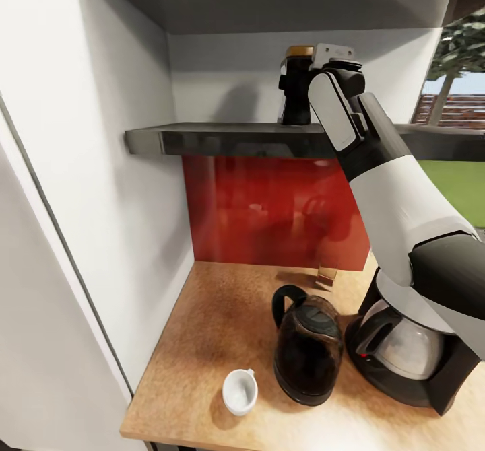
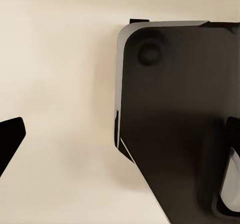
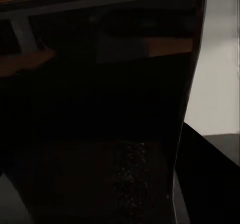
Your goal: Set up a coffee station on the kitchen countertop: keep the coffee maker on the countertop, move the bottle of coffee from the kitchen shelf to the counter next to the coffee maker, place a paper coffee filter on top of the coffee maker, put the saucer next to the coffee maker with the coffee cup on the saucer, and place the electric kettle next to the coffee maker.
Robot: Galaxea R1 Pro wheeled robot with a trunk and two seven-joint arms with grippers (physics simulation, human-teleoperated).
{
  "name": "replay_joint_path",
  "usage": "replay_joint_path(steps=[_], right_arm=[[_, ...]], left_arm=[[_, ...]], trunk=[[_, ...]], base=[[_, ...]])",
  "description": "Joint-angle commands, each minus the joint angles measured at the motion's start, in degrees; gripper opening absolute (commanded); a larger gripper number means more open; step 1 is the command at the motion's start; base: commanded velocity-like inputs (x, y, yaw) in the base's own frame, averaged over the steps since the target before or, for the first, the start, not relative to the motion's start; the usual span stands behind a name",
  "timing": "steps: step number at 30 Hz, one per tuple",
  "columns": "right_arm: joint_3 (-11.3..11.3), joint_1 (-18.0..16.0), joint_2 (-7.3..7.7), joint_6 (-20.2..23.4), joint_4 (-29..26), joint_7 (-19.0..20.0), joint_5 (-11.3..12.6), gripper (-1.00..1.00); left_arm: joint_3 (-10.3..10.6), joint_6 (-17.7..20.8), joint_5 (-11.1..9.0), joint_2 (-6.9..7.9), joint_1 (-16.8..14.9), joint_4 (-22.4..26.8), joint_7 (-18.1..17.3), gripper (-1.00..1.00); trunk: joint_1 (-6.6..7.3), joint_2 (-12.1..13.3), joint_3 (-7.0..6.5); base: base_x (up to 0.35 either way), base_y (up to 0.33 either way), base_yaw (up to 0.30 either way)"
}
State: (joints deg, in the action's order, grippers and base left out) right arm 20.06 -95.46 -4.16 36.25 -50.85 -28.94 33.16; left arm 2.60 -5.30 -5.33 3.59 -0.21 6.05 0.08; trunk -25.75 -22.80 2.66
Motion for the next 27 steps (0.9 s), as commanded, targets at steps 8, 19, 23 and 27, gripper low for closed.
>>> replay_joint_path(steps=[8,19,23,27], right_arm=[[0.2,-0.1,0.03,0.1,-0.1,-0.6,0.6,-1.00],[0.2,-0.1,0.03,0.1,-0.1,-0.6,0.6,-1.00],[0.2,-0.1,0.03,0.1,-0.1,-0.6,0.6,-1.00],[0.2,-0.1,0.03,0.1,0.0,-0.6,0.6,-1.00]], left_arm=[[0.3,-0.2,-0.6,0.01,0.0,0.0,0.0,1.00],[0.3,-0.1,-0.6,0.01,0.0,0.0,0.1,1.00],[0.3,-0.1,-0.6,0.01,0.0,0.0,0.1,1.00],[0.3,-0.2,-0.6,0.01,0.0,0.0,0.0,1.00]], trunk=[[-0.04,-0.1,0.02],[-0.04,-0.1,-0.60],[-0.04,-0.1,-0.61],[-0.04,-0.1,-0.61]], base=[[0.000,-0.268,0.000],[-0.055,-0.278,0.000],[-0.192,-0.250,0.000],[-0.196,-0.249,0.000]])
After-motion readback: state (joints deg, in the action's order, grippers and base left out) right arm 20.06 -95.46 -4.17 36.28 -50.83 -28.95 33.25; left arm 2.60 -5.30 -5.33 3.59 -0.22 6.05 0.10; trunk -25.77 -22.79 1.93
